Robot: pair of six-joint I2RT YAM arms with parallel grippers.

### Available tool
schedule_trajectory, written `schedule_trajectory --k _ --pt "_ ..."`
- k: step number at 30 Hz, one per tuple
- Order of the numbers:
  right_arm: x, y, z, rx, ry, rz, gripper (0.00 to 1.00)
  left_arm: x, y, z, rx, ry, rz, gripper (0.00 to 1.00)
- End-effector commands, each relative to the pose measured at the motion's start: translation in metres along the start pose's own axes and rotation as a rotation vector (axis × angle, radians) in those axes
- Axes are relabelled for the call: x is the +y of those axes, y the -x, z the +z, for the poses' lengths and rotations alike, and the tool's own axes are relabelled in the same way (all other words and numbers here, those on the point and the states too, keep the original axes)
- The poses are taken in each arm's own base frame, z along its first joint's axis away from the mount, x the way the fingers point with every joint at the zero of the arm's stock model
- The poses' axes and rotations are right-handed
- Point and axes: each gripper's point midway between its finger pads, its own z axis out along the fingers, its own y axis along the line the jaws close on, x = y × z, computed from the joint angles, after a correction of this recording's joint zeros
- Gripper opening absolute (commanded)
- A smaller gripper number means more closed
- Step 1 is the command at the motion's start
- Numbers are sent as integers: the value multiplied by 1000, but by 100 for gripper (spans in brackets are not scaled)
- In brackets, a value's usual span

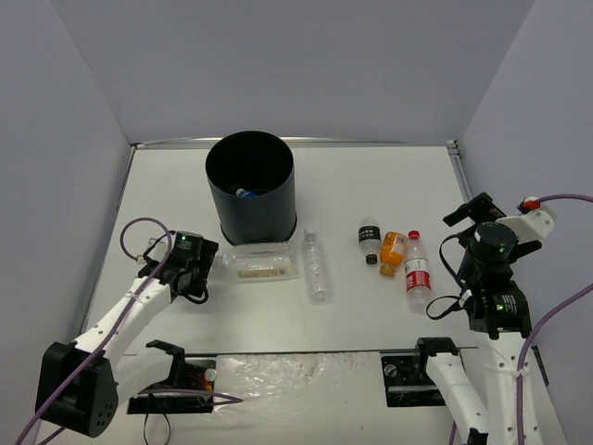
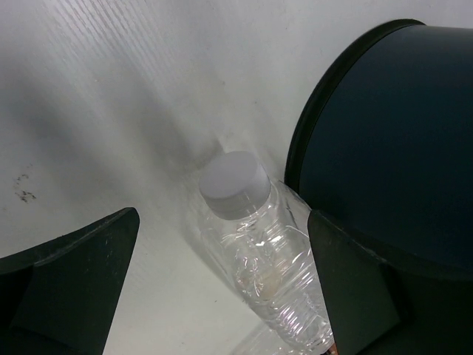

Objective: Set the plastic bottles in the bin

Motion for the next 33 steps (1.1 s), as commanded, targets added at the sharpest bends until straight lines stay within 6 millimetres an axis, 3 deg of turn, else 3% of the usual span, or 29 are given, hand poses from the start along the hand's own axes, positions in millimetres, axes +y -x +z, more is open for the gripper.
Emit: schedule_trajectory --k 1,7,15,20,27,32,33 --pt "0 15 3 -65 -21 38 100 -27 8 2 -74 -54 -150 97" --pt "-2 17 2 -75 -32 45 100 -30 1 11 -102 -24 -148 97" --pt "-2 16 3 -72 -35 44 100 -35 -17 41 -77 3 -194 94" --pt "-2 15 4 -70 -34 43 100 -37 -24 51 -60 -11 -222 70" --pt "-2 15 4 -72 -35 45 100 -37 -22 46 -66 -14 -221 36" --pt "-3 17 2 -78 -32 48 100 -45 -19 30 -51 -53 -190 0" --pt "-3 17 2 -78 -31 47 100 -47 -17 26 -53 -64 -176 0"
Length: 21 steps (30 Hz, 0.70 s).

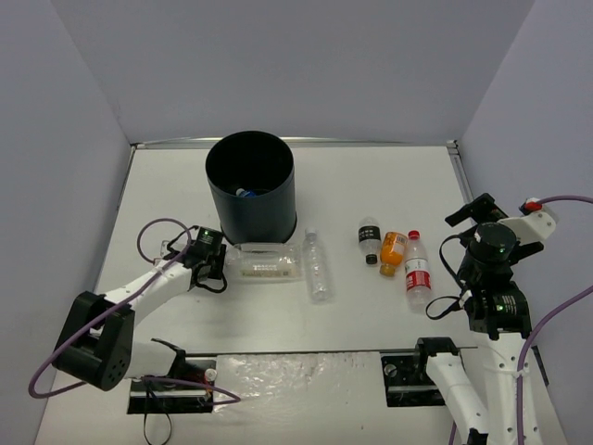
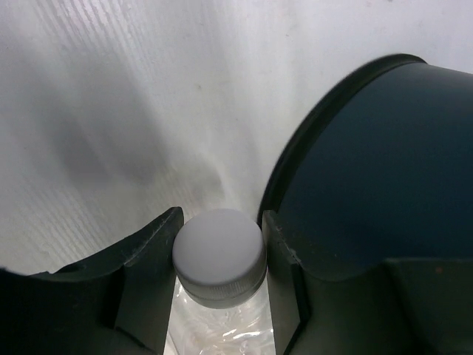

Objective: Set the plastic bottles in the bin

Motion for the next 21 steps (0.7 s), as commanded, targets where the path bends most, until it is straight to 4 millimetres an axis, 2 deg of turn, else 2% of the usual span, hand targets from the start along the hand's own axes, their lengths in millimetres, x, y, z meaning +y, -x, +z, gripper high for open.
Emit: schedule_trajectory --k 1,3,6,11,13,21 --pt "2 15 1 -64 -4 45 100 -33 7 -30 -1 -117 28 0" --pt "2 16 0 -66 -3 46 100 -43 12 -47 -4 -145 47 0" --pt "2 16 0 -67 -2 45 100 -63 25 -82 -19 -224 116 0" --pt "11 11 0 -37 51 14 100 -108 56 -153 -102 -451 162 0" --pt "17 8 1 -19 76 -1 100 -119 63 -174 -119 -507 198 0" --pt "29 1 3 19 133 -29 100 -171 54 -260 -55 -819 364 0"
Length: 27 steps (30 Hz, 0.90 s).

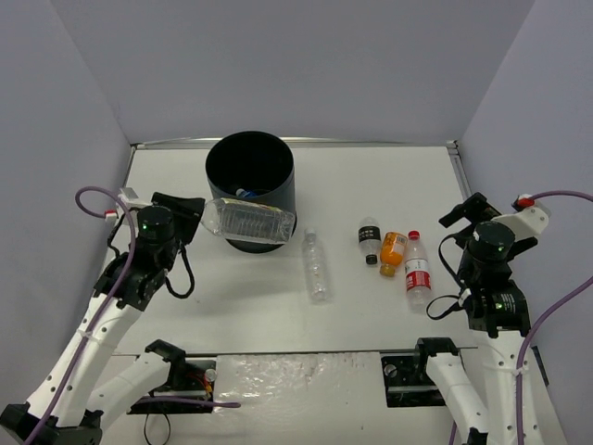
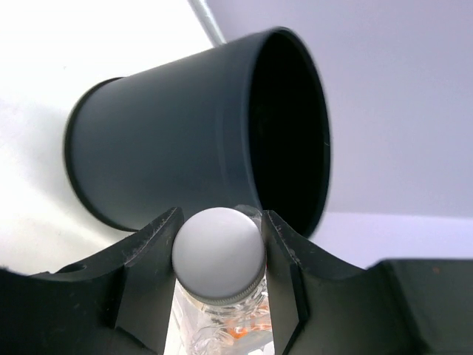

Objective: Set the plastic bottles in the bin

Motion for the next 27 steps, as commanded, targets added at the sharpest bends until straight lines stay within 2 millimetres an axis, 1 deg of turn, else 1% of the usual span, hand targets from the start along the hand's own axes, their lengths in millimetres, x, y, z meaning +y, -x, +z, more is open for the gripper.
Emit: schedule_trajectory --k 1,3,5,8,11,15,17,19,21,25,27 --pt "19 12 4 -28 71 5 100 -68 11 -25 26 -242 101 0" --pt "22 11 4 -23 89 2 100 -88 16 -32 22 -291 117 0" --pt "25 10 4 -20 104 -2 100 -100 22 -34 -5 -311 115 0" --pt "30 9 4 -11 135 -10 100 -122 44 -36 -85 -323 113 0" --pt "36 7 3 -2 171 -20 100 -151 72 -36 -185 -316 110 0" --pt "38 4 5 4 183 -32 100 -180 92 -30 -250 -297 135 0" --pt "40 2 7 11 189 -37 100 -190 99 -22 -279 -268 147 0" --pt "42 0 8 19 196 -44 100 -184 101 -7 -297 -206 157 0" --pt "45 -5 11 36 207 -52 100 -176 103 1 -324 -162 155 0" --pt "50 -15 18 76 212 -44 100 -141 98 19 -359 -59 154 0" --pt "61 -22 20 110 267 -74 100 -130 98 23 -372 -36 151 2"
